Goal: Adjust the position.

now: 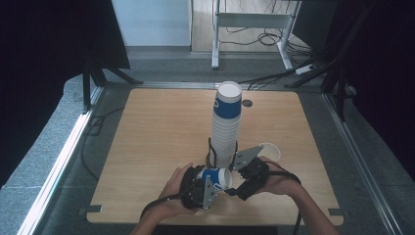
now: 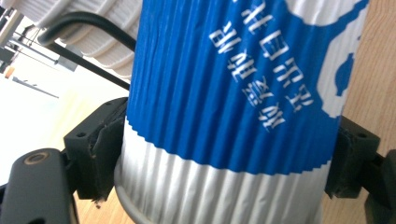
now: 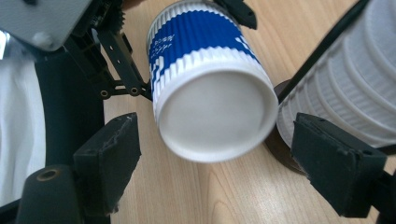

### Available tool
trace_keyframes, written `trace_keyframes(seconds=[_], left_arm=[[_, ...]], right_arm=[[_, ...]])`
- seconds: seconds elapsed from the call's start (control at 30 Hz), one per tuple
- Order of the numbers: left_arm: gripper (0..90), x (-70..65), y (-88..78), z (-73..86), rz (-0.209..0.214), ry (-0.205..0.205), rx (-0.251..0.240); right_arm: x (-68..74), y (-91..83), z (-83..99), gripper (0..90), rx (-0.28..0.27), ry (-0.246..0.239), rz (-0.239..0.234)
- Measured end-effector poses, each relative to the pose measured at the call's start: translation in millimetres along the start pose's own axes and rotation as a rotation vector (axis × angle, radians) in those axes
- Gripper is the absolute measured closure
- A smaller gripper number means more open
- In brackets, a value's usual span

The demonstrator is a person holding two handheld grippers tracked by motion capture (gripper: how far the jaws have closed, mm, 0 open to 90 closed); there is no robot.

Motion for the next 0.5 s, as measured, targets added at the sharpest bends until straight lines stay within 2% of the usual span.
trace_keyframes(seconds=[0.13,0.3,0.5], left_arm=[[15.9,0.0,-1.0,-4.8,-0.010,0.019,-0.007],[15.9,-1.0,-1.1,-9.0,-0.012,0.038,-0.013],[15.9,-4.8,-0.7,-12.4,-0.024,0.063,-0.014]], right_arm=[[-1.8,4.5,-9.6,15.1,0.083,-0.010,-0.005],[-3.5,8.9,-18.6,15.1,0.145,-0.017,-0.023],[-4.5,20.4,-20.8,15.7,0.237,-0.020,-0.050]])
Point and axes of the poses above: each handheld gripper's, and its own axes: y roughly forward along the jaws, z roughly out of its underside, x roughly to its left, the point moved 4 cm from there along y, roughly forward along the jaws, and after that the axes turned 9 degrees about -z, right-handed, at the moved point
